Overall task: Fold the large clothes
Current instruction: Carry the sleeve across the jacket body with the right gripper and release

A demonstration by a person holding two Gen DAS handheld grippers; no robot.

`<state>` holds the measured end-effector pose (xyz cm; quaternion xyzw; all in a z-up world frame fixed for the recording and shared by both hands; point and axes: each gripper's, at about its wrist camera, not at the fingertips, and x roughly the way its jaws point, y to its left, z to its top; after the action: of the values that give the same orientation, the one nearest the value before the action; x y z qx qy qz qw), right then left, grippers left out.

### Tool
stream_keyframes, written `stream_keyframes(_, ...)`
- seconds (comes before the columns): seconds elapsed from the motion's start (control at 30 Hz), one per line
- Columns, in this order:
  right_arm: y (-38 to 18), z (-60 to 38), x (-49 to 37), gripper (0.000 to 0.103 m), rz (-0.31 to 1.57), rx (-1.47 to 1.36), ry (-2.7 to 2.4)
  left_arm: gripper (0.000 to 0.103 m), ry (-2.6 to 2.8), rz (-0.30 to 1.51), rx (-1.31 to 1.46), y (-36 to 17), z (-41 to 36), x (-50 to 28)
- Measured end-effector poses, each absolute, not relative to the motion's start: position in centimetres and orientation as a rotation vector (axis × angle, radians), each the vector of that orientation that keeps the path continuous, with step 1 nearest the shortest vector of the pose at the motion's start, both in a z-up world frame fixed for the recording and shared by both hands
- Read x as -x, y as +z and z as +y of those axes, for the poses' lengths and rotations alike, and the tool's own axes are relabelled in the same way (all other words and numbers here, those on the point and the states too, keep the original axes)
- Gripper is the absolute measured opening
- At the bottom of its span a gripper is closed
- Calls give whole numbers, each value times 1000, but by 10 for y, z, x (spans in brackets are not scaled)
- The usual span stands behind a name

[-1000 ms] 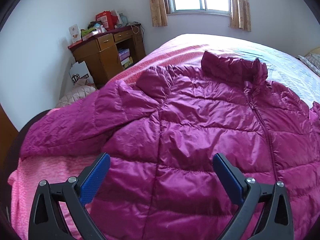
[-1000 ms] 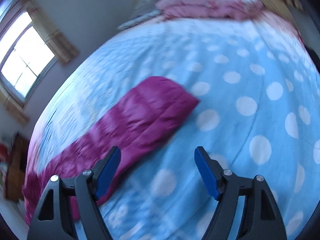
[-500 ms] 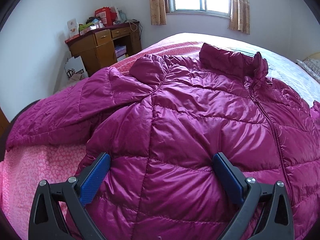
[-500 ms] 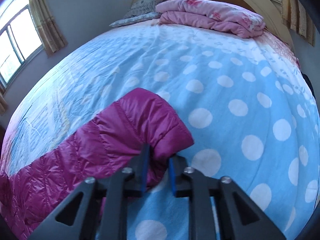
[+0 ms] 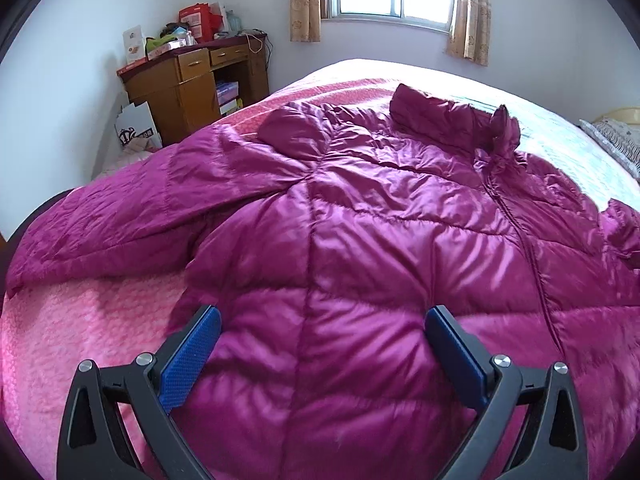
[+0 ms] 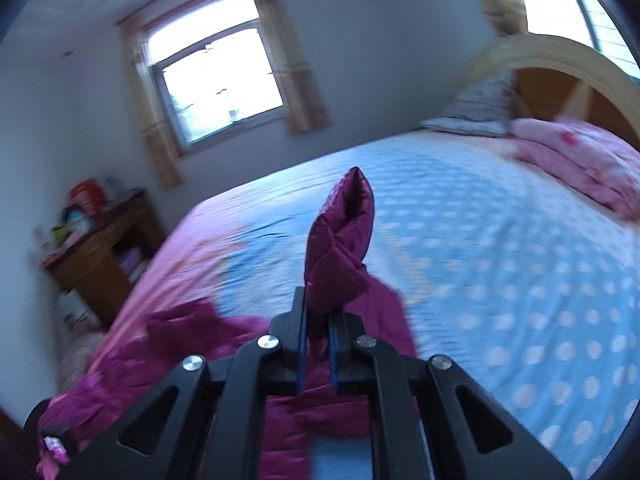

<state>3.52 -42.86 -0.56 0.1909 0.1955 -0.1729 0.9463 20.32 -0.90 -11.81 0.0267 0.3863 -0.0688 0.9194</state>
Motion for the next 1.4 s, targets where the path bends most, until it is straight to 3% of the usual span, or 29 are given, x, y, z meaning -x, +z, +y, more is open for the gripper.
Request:
stream_keyframes(0.27, -19, -293, -90, 12, 477, -315, -11, 102, -70, 726, 85, -80, 63, -170)
stream_keyframes(0.67, -133, -206, -178, 12, 708, -289, 185, 102, 43, 701, 75, -71, 121, -161)
stream_keyframes(0.77, -153, -198, -183, 16, 733, -279, 213, 102, 45, 708, 77, -74, 122, -165)
stream_keyframes(0.8, -159, -196, -182, 20, 745, -282, 230, 102, 45, 710, 78, -75, 123, -165)
stream_keyframes(0.87, -166, -196, -181, 53, 779, -314, 286, 102, 43, 714, 76, -77, 122, -167)
stream_keyframes(0.9, -170, -196, -183, 81, 814, -361, 354, 102, 43, 716, 73, -77, 121, -168)
stream_keyframes(0.93, -170, -198, -182, 88, 824, -418, 412, 102, 44, 717, 69, -78, 121, -168)
stream_keyframes(1.0, -158, -209, -172, 87, 754, -474, 456, 102, 49, 716, 63, -78, 120, -169)
stream_keyframes(1.07, -139, -221, -161, 71, 641, -454, 414, 102, 50, 718, 67, -79, 119, -171)
stream_keyframes(1.13, -134, -224, -168, 18, 652, -404, 322, 102, 44, 721, 65, -78, 116, -172)
stream_keyframes(1.3, -179, -215, -209, 15, 882, -436, 252, 102, 28, 702, 38, -71, 101, -172)
stream_keyframes(1.4, -186, -199, -208, 15, 871, -373, 293, 102, 21, 699, 7, -67, 89, -174)
